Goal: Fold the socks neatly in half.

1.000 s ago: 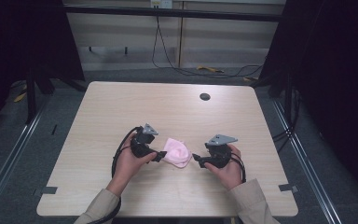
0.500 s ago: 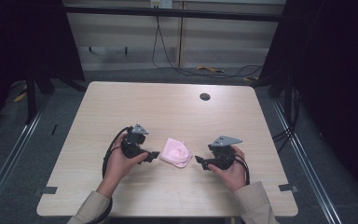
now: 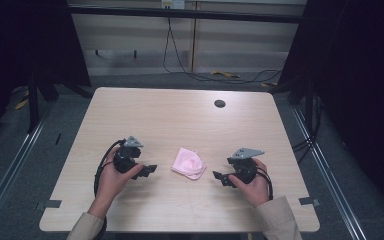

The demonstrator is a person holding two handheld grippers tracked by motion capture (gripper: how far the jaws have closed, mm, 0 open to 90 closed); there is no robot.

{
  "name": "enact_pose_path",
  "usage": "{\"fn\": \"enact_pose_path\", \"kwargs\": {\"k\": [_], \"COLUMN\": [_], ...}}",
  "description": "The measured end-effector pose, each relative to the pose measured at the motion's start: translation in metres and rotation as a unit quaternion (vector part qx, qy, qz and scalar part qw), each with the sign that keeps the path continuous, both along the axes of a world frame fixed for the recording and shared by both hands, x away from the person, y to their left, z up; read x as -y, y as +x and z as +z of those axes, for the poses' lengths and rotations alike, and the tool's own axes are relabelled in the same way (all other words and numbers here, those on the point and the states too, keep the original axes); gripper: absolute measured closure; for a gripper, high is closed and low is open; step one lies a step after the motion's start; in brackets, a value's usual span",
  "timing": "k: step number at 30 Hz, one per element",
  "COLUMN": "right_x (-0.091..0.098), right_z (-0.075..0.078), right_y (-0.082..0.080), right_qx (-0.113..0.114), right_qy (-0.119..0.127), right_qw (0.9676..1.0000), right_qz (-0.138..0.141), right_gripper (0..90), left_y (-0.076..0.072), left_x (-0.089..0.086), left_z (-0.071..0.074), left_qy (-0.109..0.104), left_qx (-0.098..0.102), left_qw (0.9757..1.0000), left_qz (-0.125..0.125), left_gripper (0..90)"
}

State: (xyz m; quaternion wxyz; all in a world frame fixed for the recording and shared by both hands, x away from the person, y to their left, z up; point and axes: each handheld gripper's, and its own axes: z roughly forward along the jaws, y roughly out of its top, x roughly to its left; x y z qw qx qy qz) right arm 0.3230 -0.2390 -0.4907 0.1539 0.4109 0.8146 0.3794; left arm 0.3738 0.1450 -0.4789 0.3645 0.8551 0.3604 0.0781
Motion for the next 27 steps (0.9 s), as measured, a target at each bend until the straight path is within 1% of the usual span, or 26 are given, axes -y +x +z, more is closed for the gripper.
{"fn": "enact_pose_path", "kwargs": {"k": [1,4,5,7,9,10,11,12,14,15,16,17,19,20,21,23,24,26,27], "right_x": [0.001,0.004,0.005,0.008,0.011,0.013,0.015,0.017,0.020,0.021,0.022,0.022,0.022,0.022,0.021,0.020,0.020,0.020,0.020], "right_z": [0.000,0.000,0.000,-0.001,-0.001,-0.002,-0.003,-0.004,-0.007,-0.008,-0.010,-0.012,-0.012,-0.012,-0.012,-0.013,-0.013,-0.013,-0.013], "right_y": [0.000,0.000,0.000,0.000,-0.001,-0.002,-0.002,-0.002,-0.003,-0.003,-0.003,-0.002,-0.002,-0.002,-0.002,-0.002,-0.002,-0.002,-0.002], "right_qx": [-0.001,-0.006,-0.006,-0.009,-0.011,-0.013,-0.015,-0.016,-0.021,-0.023,-0.019,-0.010,-0.007,-0.006,-0.004,-0.001,0.000,-0.001,-0.001], "right_qy": [0.001,-0.001,0.000,0.002,0.000,-0.003,-0.004,-0.005,-0.010,-0.014,-0.017,-0.019,-0.020,-0.023,-0.027,-0.037,-0.038,-0.038,-0.038], "right_qw": [1.0000,1.0000,1.0000,1.0000,0.9999,0.9999,0.9999,0.9999,0.9997,0.9996,0.9996,0.9997,0.9997,0.9996,0.9996,0.9993,0.9993,0.9993,0.9993], "right_qz": [0.000,0.000,-0.001,-0.001,-0.003,-0.003,-0.004,-0.004,-0.005,-0.008,-0.010,-0.010,-0.011,-0.011,-0.008,-0.006,-0.005,-0.005,-0.005], "right_gripper": [19.7,18.8,18.7,18.7,18.7,18.7,18.8,18.7,18.8,18.7,18.6,18.6,18.6,18.6,18.5,17.8,17.7,17.4,17.3], "left_y": [-0.001,-0.003,-0.003,-0.004,-0.005,-0.005,-0.006,-0.006,-0.005,-0.004,-0.004,-0.004,-0.004,-0.004,-0.004,-0.005,-0.005,-0.005,-0.005], "left_x": [-0.002,-0.006,-0.008,-0.011,-0.014,-0.016,-0.018,-0.019,-0.022,-0.022,-0.023,-0.023,-0.025,-0.025,-0.026,-0.027,-0.028,-0.029,-0.030], "left_z": [-0.001,-0.005,-0.006,-0.008,-0.011,-0.012,-0.014,-0.015,-0.019,-0.020,-0.022,-0.024,-0.026,-0.027,-0.028,-0.028,-0.029,-0.032,-0.033], "left_qy": [-0.004,-0.003,-0.001,-0.001,-0.005,-0.004,-0.006,-0.002,-0.004,-0.001,0.004,0.011,0.023,0.029,0.030,0.036,0.036,0.022,0.022], "left_qx": [0.000,-0.003,0.000,0.001,0.001,0.000,0.000,-0.003,0.000,0.000,0.004,0.007,0.009,0.016,0.022,0.027,0.032,0.039,0.043], "left_qw": [1.0000,1.0000,1.0000,1.0000,0.9999,1.0000,0.9999,0.9999,0.9999,0.9999,0.9998,0.9997,0.9995,0.9993,0.9992,0.9989,0.9988,0.9990,0.9988], "left_qz": [0.005,0.008,0.005,0.009,0.011,0.008,0.012,0.010,0.016,0.015,0.018,0.022,0.019,0.018,0.016,0.015,0.010,0.007,0.007], "left_gripper": [15.4,15.4,15.4,15.4,15.4,15.4,15.4,15.4,15.4,15.5,15.5,15.4,15.5,15.4,15.5,15.5,15.2,13.5,12.6]}}
